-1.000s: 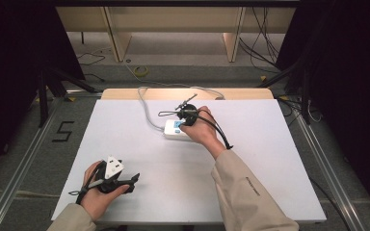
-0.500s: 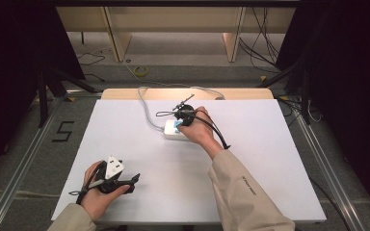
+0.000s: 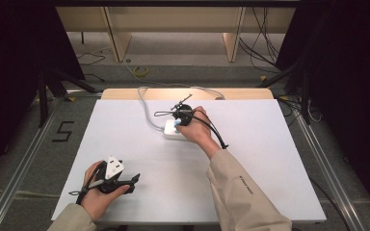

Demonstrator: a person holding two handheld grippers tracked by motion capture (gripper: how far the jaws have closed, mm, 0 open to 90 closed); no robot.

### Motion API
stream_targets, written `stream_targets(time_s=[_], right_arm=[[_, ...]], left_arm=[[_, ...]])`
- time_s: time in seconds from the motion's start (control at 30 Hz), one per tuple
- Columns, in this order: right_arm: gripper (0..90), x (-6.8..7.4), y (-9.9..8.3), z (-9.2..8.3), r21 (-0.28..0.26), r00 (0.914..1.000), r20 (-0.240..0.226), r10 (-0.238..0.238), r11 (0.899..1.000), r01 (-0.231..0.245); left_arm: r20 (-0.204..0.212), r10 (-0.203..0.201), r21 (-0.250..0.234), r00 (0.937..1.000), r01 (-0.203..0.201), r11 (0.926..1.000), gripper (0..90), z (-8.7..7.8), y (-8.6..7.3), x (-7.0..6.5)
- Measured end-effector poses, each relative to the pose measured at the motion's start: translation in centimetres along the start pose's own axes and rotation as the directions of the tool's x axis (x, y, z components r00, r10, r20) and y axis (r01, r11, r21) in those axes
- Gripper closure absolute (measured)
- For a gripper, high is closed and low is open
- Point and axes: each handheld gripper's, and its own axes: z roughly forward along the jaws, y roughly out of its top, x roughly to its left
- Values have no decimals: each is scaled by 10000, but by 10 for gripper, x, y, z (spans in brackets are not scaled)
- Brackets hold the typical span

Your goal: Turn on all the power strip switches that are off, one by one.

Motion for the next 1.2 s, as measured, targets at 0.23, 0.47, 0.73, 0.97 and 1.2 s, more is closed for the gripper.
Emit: stream_targets(time_s=[0.23, 0.47, 0.73, 0.97, 1.2], right_arm=[[900, 2, 2, 3, 76, 10000, 39, -14, 10000, 14], [900, 2, 2, 6, 167, 10000, 59, -62, 9998, 61], [900, 2, 3, 8, 160, 9999, 102, -64, 9999, 63], [900, 1, 3, 11, 179, 9998, 140, -105, 9998, 103], [900, 2, 3, 11, 248, 9998, 151, -96, 9996, 92]], left_arm=[[16, -10, -2, 10000, 10, 10000, 213, 0, 0, 0], [19, -6, -1, 10000, 6, 10000, 214, 0, 0, 0], [28, -6, -5, 10000, 6, 10000, 213, 0, 0, 0], [29, -22, -13, 10000, 22, 10000, 213, 0, 0, 0], [35, -12, 5, 10000, 12, 10000, 213, 0, 0, 0]])
